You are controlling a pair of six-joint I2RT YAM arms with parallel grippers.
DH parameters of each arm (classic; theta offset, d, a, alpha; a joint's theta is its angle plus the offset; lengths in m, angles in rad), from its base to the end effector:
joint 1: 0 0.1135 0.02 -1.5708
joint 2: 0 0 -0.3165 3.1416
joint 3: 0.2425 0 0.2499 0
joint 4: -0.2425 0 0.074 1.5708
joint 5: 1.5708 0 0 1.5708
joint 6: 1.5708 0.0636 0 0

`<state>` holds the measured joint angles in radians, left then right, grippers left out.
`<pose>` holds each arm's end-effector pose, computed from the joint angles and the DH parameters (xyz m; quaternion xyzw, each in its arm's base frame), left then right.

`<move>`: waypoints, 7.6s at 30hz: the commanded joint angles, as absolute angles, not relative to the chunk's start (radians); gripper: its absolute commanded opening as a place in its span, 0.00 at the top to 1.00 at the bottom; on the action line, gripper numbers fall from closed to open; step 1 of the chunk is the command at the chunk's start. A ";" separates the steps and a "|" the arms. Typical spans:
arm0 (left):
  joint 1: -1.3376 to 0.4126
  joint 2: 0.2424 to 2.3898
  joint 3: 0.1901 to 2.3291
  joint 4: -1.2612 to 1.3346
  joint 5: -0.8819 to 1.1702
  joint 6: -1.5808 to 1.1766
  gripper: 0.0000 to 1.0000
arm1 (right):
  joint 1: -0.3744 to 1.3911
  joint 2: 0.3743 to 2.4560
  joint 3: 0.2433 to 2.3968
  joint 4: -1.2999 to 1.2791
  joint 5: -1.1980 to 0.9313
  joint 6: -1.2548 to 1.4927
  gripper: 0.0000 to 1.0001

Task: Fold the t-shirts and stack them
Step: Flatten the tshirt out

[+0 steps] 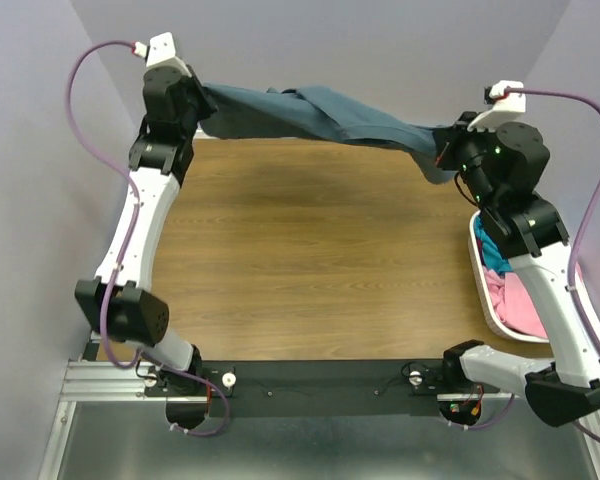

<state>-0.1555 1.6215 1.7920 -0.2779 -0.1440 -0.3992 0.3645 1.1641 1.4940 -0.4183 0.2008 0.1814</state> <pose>0.3977 -0.0531 0.5152 -0.1379 0.7308 -0.1310 0.6556 0.2294 0.0739 0.5275 0.0003 0.7371 0.1099 0.6668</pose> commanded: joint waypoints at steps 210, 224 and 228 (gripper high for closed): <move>-0.060 1.924 1.830 -0.413 -0.629 -0.176 0.63 | 0.465 1.701 1.015 -0.609 0.106 0.285 0.36; -0.126 1.327 1.083 -0.203 -0.190 -0.393 0.41 | 0.692 1.744 1.193 -0.474 -0.083 0.213 0.37; -0.126 1.209 0.909 -0.178 -0.193 -0.414 0.41 | 0.793 1.887 1.360 -0.449 -0.064 0.206 0.43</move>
<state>-0.1265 1.2762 1.0214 -0.2276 -0.2523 -0.3584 0.7223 1.7695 1.2484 -0.5041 -0.0437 0.2302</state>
